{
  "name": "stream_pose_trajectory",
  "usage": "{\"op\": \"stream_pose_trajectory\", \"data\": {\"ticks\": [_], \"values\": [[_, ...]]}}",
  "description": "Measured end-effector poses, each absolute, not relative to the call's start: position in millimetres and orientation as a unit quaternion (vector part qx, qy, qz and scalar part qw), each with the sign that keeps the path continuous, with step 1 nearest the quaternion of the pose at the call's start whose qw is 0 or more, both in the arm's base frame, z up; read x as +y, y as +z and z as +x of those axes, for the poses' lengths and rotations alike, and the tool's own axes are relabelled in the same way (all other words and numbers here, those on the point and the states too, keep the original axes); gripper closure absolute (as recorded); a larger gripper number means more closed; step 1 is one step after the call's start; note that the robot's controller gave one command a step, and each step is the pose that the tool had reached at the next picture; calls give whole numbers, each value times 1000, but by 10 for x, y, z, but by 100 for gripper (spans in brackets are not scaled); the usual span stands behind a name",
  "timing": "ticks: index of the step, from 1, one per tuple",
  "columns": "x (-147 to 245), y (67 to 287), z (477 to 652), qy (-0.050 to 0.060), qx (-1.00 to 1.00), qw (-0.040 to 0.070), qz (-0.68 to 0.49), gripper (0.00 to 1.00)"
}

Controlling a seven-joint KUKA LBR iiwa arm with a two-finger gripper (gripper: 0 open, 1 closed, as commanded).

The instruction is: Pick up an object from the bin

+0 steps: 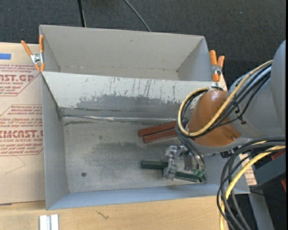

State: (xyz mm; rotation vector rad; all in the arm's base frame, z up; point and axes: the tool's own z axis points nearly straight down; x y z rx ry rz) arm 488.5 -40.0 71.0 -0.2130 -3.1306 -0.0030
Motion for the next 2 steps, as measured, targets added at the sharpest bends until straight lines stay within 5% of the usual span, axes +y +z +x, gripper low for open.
{"op": "stream_pose_trajectory", "data": {"ticks": [1,2], "values": [[-400,711,4886,-1,-998,2,-68,100],[-319,2053,5278,0,-997,-1,-81,100]]}}
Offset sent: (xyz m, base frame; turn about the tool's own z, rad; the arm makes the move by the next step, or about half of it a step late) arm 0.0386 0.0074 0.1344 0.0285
